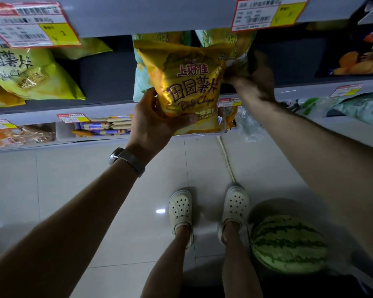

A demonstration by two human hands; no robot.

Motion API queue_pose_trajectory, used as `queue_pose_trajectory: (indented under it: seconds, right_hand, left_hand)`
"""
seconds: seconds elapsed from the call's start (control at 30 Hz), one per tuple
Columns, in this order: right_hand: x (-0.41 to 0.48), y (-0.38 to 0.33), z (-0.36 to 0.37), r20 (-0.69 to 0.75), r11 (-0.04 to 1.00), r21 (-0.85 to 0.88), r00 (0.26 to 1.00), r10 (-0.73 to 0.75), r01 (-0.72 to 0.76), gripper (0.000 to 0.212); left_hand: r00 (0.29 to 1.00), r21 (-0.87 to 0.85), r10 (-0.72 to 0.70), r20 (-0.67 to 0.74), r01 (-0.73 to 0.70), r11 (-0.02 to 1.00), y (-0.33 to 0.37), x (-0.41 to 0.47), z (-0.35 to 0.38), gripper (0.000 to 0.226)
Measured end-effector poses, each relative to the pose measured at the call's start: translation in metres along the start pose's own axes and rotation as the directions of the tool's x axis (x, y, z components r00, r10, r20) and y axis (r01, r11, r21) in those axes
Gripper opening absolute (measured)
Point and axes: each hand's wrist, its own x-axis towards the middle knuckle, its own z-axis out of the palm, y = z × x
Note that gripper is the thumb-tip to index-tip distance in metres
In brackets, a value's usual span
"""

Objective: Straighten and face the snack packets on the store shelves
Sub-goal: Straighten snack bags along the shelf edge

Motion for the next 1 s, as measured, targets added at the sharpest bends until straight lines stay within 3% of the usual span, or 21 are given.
queue_pose_trajectory:
  seconds: [0.07, 0.33, 0.43, 0.53, 0.7, 0.93, 1.0]
  right_hand:
    - [-0.004, 0.009, -0.007, 0.002, 0.997, 0.071, 1.0, -0.026, 0.026, 0.086]
    - [-0.043, 0.033, -0.057, 0.017, 0.971, 0.241, 1.0, 0.004, -0.008, 0.029]
    - [-0.057, 0.037, -0.089, 0.045, 0.979, 0.201, 0.998, -0.038, 0.028, 0.028]
    - [-0.054, 0.048, -0.117, 0.118, 0.979, 0.201, 0.992, -0.047, 0.022, 0.012]
    - [-0.031, 0.054, -0.146, 0.081, 0.981, 0.167, 0.991, -0.109, 0.094, 0.025]
    - [0.01, 0.053, -0.169, 0.02, 0.983, 0.055, 0.984, -0.177, 0.176, 0.009]
    - [0.019, 0.052, -0.169, 0.051, 0.985, 0.047, 0.985, -0.166, 0.163, 0.029]
  left_hand:
    - [1.0, 0.009, -0.003, 0.008, 0.003, 1.0, 0.003, 0.0, 0.007, 0.086]
    - [0.998, -0.029, -0.067, 0.005, 0.067, 0.997, 0.029, 0.004, 0.061, 0.088]
    - [0.997, -0.039, -0.075, 0.011, 0.075, 0.996, 0.045, 0.009, 0.095, 0.083]
    - [0.998, -0.006, -0.065, 0.004, 0.065, 0.998, 0.061, 0.017, 0.13, 0.087]
    - [0.996, 0.103, 0.016, -0.086, -0.008, 0.995, 0.085, 0.037, 0.182, 0.089]
    - [0.988, 0.235, 0.089, -0.127, -0.057, 0.97, 0.099, 0.062, 0.227, 0.093]
    - [0.985, 0.244, 0.095, -0.142, -0.058, 0.968, 0.098, 0.067, 0.233, 0.09]
